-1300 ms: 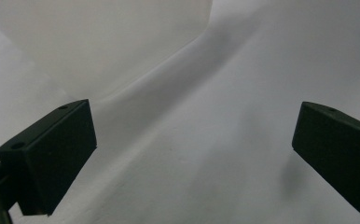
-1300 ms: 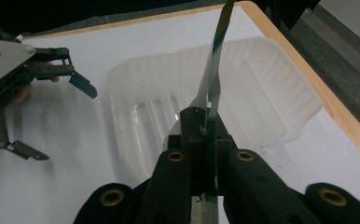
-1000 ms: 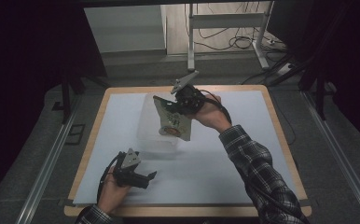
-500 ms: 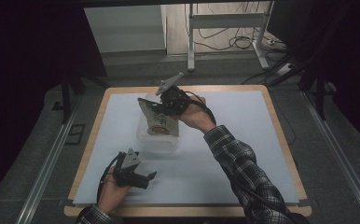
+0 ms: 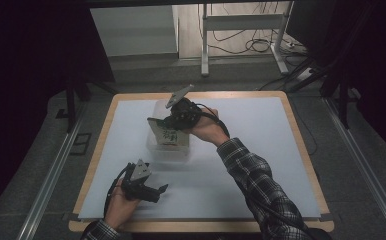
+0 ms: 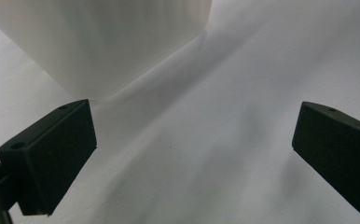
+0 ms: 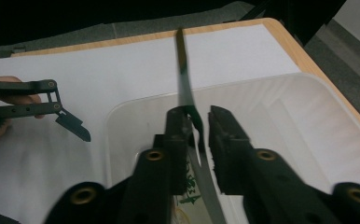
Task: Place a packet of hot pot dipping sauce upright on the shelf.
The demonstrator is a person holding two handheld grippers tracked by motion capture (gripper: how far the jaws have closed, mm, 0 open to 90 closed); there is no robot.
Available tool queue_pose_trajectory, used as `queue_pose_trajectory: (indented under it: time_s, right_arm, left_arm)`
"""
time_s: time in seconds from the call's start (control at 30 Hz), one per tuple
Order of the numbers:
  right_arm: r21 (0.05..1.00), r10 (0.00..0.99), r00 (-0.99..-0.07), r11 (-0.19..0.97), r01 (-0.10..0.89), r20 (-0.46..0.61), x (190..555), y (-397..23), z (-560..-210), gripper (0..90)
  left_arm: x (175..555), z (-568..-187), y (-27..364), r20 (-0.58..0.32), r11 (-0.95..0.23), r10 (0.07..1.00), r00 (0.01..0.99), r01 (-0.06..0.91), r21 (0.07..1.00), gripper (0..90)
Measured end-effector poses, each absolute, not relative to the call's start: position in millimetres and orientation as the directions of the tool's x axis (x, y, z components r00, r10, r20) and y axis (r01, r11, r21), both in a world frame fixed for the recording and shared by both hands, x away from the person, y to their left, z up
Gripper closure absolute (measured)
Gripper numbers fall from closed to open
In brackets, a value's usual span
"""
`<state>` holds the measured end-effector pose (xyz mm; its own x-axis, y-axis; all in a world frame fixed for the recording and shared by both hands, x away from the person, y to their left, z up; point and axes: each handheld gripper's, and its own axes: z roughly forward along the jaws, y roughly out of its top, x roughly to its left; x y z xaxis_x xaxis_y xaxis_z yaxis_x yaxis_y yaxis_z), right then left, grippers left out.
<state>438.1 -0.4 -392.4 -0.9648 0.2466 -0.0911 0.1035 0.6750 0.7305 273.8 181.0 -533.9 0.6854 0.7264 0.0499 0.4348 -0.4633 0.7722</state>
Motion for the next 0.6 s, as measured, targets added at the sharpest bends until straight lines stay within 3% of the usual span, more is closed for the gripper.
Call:
queue_pose_trajectory:
  time_s: [0.27, 0.3, 0.6]
  right_arm:
    - [0.725, 0.265, -0.957, 0.681, 0.102, -0.114, 433.3, -6.9, -392.7, 57.9]
    - [0.725, 0.269, -0.956, 0.681, 0.103, -0.116, 432.5, -7.6, -393.1, 52.2]
    - [0.730, 0.288, -0.952, 0.672, 0.122, -0.106, 431.3, -10.6, -391.5, 39.1]
  left_arm:
    - [273.8, -534.3, 179.6, 0.055, -0.469, 0.725, 0.686, 0.434, 0.769, 0.0]
    - [273.8, -534.4, 179.7, 0.055, -0.470, 0.725, 0.687, 0.434, 0.768, 0.0]
    - [273.9, -534.3, 179.6, 0.054, -0.470, 0.724, 0.688, 0.435, 0.769, 0.0]
